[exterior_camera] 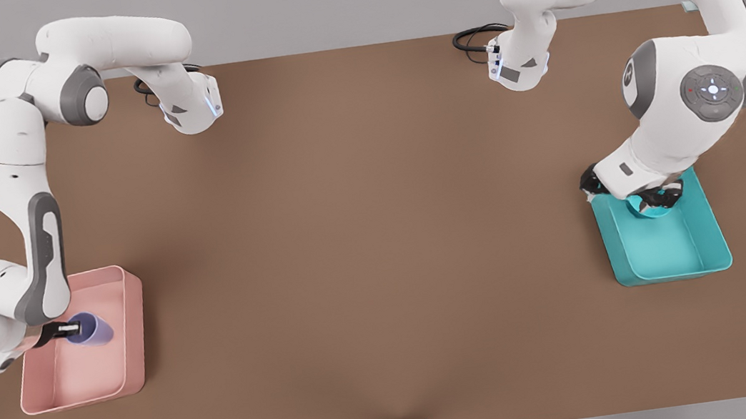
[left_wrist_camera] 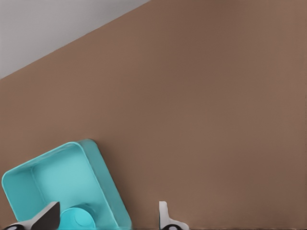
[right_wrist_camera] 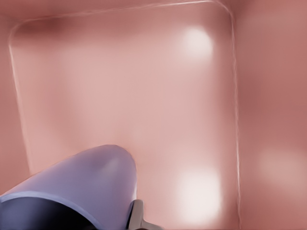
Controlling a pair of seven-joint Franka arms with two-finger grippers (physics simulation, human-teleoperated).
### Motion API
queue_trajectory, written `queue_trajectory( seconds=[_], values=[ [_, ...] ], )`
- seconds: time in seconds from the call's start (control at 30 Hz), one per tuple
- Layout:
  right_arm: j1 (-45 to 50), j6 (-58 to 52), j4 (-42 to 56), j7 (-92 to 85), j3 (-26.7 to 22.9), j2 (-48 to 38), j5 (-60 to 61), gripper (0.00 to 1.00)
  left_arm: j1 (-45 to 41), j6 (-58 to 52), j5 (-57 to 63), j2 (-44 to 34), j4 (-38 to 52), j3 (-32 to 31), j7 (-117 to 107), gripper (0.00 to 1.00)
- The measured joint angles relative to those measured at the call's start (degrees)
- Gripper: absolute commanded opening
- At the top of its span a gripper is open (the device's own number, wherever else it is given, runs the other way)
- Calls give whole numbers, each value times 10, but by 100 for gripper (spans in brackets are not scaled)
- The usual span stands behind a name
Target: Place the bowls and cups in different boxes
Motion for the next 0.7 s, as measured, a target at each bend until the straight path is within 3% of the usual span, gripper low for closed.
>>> queue_trajectory(
  seconds=[0.03,0.07,0.43,0.53,0.7],
  values=[
    [0,5,-1,-9,0,3,2,21,3,-14,5,4,3,-2,-6,100],
    [0,10,-3,-17,1,4,3,100,8,-27,8,7,4,-3,-12,100],
    [4,-7,-2,-67,4,-47,-4,100,17,-122,14,19,6,-3,-58,100],
    [22,-56,4,-83,3,-131,-1,99,17,-130,13,19,6,-3,-66,100],
    [145,-203,46,-45,3,-244,-19,100,23,-137,13,19,6,-2,-77,100]
  ],
)
